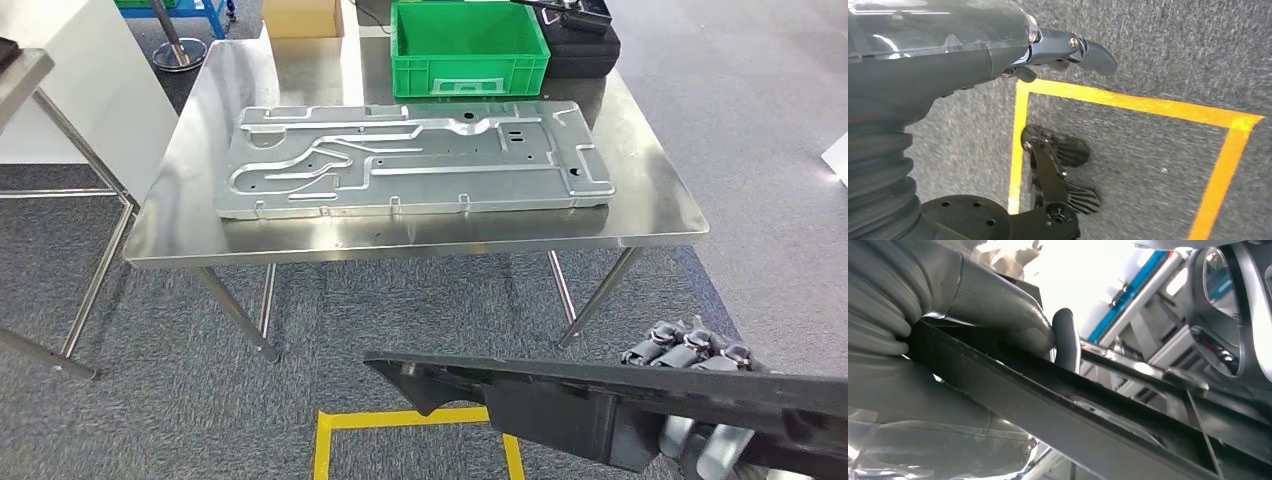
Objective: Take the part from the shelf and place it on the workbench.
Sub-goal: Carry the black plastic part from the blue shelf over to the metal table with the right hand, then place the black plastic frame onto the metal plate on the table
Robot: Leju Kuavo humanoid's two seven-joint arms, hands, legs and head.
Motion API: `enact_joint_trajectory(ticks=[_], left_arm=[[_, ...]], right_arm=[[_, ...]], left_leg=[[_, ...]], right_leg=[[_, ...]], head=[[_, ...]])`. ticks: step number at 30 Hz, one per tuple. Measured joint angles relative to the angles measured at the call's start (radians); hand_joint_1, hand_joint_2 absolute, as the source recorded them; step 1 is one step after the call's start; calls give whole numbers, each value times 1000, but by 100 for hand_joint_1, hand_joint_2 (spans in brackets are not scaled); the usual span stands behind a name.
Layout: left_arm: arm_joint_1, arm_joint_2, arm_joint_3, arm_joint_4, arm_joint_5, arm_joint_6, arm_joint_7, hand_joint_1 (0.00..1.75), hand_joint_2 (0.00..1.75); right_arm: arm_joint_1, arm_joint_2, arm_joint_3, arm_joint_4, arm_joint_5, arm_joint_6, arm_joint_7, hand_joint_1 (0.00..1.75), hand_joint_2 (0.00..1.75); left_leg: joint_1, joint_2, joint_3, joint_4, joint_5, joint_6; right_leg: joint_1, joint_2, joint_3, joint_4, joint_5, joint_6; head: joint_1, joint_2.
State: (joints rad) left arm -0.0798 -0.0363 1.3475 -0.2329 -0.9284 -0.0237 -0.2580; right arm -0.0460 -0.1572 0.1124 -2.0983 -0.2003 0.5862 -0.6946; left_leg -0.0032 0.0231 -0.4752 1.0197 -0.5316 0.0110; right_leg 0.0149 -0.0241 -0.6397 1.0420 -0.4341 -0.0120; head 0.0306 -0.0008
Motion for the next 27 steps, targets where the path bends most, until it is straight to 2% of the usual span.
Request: enact_joint_trajectory(ticks=[2, 4, 7, 8, 9, 10, 12, 14, 17, 19, 20, 22, 23, 24, 25, 26, 27], left_arm=[[0, 3, 0, 0, 1, 0, -1, 0, 175], [-2, 6, 1, -1, 3, 0, -2, 0, 175], [-2, 8, 2, -1, 6, 0, -3, 0, 175], [0, 9, 3, -1, 6, 0, -3, 0, 175], [2, 11, 4, -1, 7, 0, -3, 0, 175], [4, 13, 4, -1, 8, 0, -3, 0, 175], [5, 16, 5, -1, 9, 0, -3, 0, 175], [6, 17, 6, -1, 11, 0, -5, 0, 175], [6, 18, 7, -1, 9, -1, -12, 0, 175], [4, 18, 7, -1, 6, -1, -16, 0, 175], [4, 18, 7, -1, 6, -1, -17, 0, 175], [3, 18, 7, -1, 6, -1, -17, 0, 175], [4, 18, 7, -1, 6, -1, -17, 0, 175], [4, 18, 7, -1, 6, -1, -17, 0, 175], [4, 18, 7, -1, 6, -1, -17, 0, 175], [4, 18, 7, -1, 6, -1, -17, 0, 175], [4, 17, 7, -1, 6, -1, -17, 0, 175]], right_arm=[[12, 12, -11, -22, 6, 7, 0, 166, 175], [22, 24, -19, -41, 9, 14, 0, 166, 175], [34, 37, -30, -59, 11, 23, 0, 166, 175], [39, 41, -34, -63, 12, 25, 0, 166, 175], [42, 44, -37, -66, 14, 25, 0, 166, 175], [45, 48, -39, -70, 18, 23, 0, 166, 175], [48, 53, -42, -78, 29, 13, 0, 166, 175], [52, 57, -43, -87, 46, -6, 0, 166, 175], [61, 60, -45, -109, 76, -51, 1, 166, 175], [65, 61, -47, -125, 89, -76, 0, 166, 175], [66, 61, -48, -130, 92, -82, 0, 166, 175], [72, 61, -49, -134, 95, -85, 0, 166, 175], [75, 61, -50, -134, 96, -85, 0, 166, 175], [78, 61, -50, -134, 97, -85, 0, 166, 175], [80, 61, -50, -134, 97, -85, 0, 166, 175], [80, 61, -50, -136, 98, -85, 0, 166, 175], [81, 61, -50, -137, 98, -86, 0, 166, 175]], left_leg=[[-2, 1, 12, 8, -2, -11], [0, -7, -14, 73, -19, -19], [7, -16, -129, 248, -92, -31], [9, -16, -158, 273, -106, -34], [11, -16, -173, 264, -98, -37], [13, -16, -172, 224, -65, -39], [16, -16, -152, 101, 36, -39], [14, -16, -140, 33, 85, -26], [11, -16, -131, 25, 86, -2], [14, -16, -120, 17, 81, 9], [15, -16, -115, 14, 78, 14], [14, -16, -106, 13, 67, 18], [14, -16, -100, 13, 61, 19], [13, -16, -92, 13, 55, 18], [13, -17, -81, 12, 47, 18], [12, -18, -69, 12, 40, 16], [11, -18, -59, 11, 32, 14]], right_leg=[[-6, 8, 22, -17, 3, -8], [-13, 14, 48, -27, -4, -16], [-15, 23, 71, -30, -25, -22], [-16, 27, 80, -30, -34, -21], [-17, 31, 92, -29, -43, -19], [-18, 34, 106, -29, -53, -16], [-19, 38, 132, -25, -76, -7], [-19, 40, 141, -21, -93, 6], [-19, 40, 147, -19, -110, 24], [-21, 36, 130, 23, -137, 35], [-23, 33, 101, 76, -160, 39], [-26, 31, 12, 212, -200, 46], [-27, 30, -25, 257, -200, 47], [-27, 30, -45, 266, -179, 46], [-27, 30, -44, 235, -137, 43], [-25, 30, -28, 172, -83, 37], [-21, 29, -7, 109, -42, 30]], head=[[2, 0], [0, 0], [-3, 0], [-3, 0], [-4, 0], [-4, 0], [-3, 0], [-4, 0], [-4, 0], [-2, 0], [-1, 0], [0, 0], [0, 0], [0, 0], [0, 0], [0, 0], [-1, 0]])
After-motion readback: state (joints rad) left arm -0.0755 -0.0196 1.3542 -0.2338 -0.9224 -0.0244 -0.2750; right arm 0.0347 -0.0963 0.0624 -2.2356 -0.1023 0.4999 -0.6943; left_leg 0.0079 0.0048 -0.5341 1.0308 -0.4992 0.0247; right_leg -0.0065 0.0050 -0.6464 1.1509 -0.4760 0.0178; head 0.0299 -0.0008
